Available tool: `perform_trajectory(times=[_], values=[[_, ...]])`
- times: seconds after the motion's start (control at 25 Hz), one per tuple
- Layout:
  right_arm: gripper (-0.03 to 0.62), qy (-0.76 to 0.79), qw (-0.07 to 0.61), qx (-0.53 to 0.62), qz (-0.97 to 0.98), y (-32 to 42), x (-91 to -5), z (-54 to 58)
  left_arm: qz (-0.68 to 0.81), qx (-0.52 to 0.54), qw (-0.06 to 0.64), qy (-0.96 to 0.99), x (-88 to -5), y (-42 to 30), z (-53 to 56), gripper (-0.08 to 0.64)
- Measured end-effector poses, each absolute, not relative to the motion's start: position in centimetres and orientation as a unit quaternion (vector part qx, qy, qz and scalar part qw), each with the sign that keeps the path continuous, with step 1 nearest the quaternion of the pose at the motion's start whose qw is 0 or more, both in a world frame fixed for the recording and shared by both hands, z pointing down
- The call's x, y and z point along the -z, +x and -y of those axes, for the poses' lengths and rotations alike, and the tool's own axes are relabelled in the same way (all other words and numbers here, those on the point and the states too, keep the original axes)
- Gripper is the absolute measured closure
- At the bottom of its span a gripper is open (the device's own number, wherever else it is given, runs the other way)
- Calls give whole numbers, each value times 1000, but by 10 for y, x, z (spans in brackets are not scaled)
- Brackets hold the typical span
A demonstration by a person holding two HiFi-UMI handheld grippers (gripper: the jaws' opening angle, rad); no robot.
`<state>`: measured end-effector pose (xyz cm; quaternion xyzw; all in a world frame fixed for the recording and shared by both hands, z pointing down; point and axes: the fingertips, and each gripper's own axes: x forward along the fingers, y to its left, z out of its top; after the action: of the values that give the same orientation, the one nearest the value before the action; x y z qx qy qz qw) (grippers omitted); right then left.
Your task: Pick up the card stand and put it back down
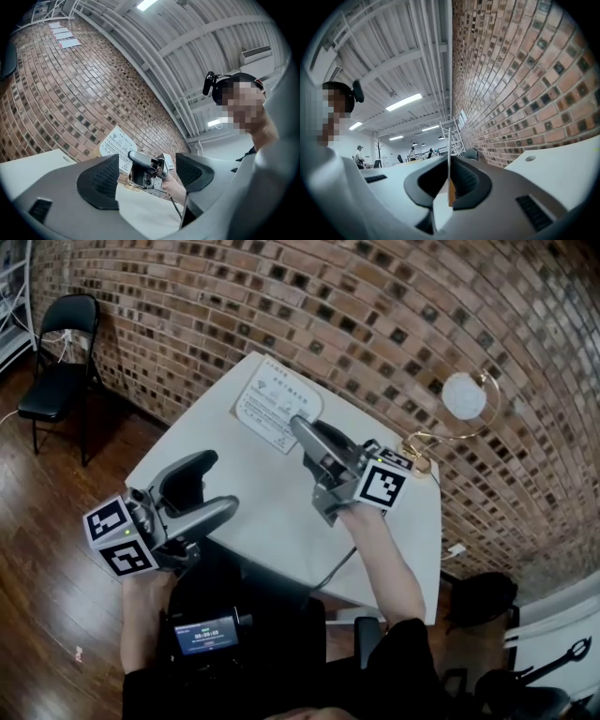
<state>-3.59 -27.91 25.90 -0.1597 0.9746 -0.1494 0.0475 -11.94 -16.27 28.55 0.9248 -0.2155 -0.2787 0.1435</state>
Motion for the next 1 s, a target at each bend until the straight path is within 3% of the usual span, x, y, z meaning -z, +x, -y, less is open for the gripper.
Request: perform_trajectory(times=[0.56,1.0], values=[[568,-189,77,153,-967,40,-249,296,141,286,187,929,-293,-73,173,187],[568,-221,95,157,-958,108,-247,316,101,223,183,952,-280,-6,207,189]])
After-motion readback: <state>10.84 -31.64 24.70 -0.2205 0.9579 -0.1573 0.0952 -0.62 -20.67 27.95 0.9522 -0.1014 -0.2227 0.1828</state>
